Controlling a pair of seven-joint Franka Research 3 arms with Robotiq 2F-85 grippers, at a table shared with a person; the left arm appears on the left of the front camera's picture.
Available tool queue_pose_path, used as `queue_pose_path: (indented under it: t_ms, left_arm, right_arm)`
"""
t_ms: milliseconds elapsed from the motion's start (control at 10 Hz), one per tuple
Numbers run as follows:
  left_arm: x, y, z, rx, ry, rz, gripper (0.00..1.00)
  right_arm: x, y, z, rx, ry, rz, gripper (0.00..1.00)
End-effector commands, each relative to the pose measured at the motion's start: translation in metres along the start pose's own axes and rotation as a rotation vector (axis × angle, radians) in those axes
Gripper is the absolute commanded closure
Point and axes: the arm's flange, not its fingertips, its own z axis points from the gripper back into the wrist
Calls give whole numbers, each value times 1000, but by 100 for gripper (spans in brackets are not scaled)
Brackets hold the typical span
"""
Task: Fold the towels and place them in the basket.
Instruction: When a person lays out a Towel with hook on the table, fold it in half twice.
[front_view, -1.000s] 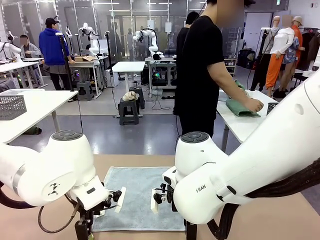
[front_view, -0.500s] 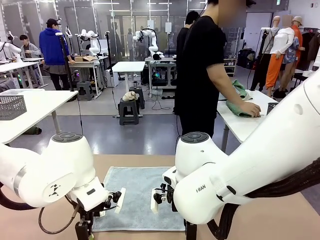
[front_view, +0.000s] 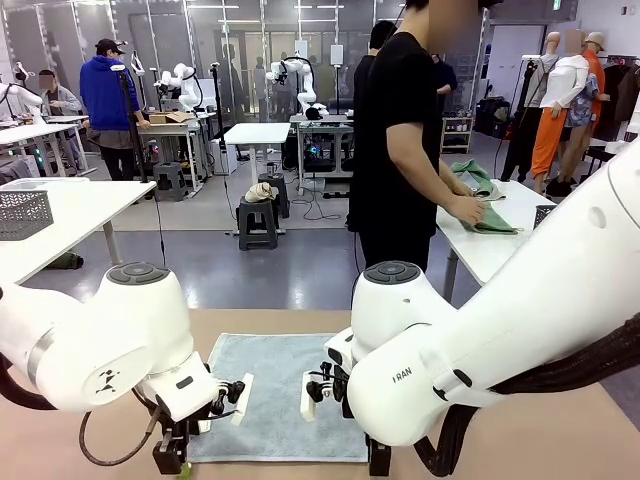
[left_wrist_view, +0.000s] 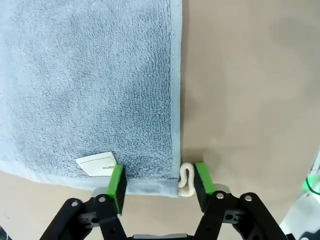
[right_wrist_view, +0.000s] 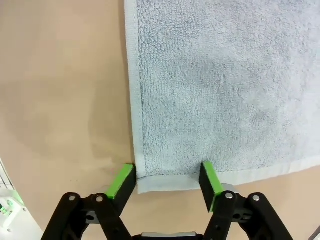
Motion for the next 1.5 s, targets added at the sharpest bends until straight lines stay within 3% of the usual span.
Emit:
queue_pose_path:
  t_ms: [0, 100, 200, 300, 400, 500, 600, 700, 1300, 1400]
  left_arm:
    - [-1, 0, -4, 37, 23, 11, 79]
    - [-1, 1, -3, 37, 23, 11, 64]
    - [-2, 2, -3, 38, 22, 10, 99]
    - [-2, 3, -2, 37, 20, 10, 84]
    - [-3, 3, -1, 34, 17, 8, 100]
    - [-2, 4, 1, 31, 16, 4, 100]
    - [-2, 6, 3, 29, 14, 0, 100]
    - [-2, 7, 5, 30, 12, 0, 100]
    - [-3, 8, 7, 27, 5, -5, 100]
    - [-3, 8, 8, 27, 2, -4, 100]
  right_arm:
    - [1, 1, -7, -10, -7, -11, 45]
    - [1, 1, -6, -11, -7, -12, 65]
    - [1, 0, -6, -12, -3, -12, 54]
    - [1, 0, -5, -11, 0, -12, 85]
    - [1, -1, -5, -7, 4, -10, 74]
    - [2, -1, -3, -2, 12, -7, 100]
    - [2, -2, 0, -5, 19, -3, 93]
    - [3, -2, 3, -4, 17, 3, 100]
    - [4, -4, 8, 5, 17, 12, 100]
    - [4, -4, 9, 12, 15, 13, 82]
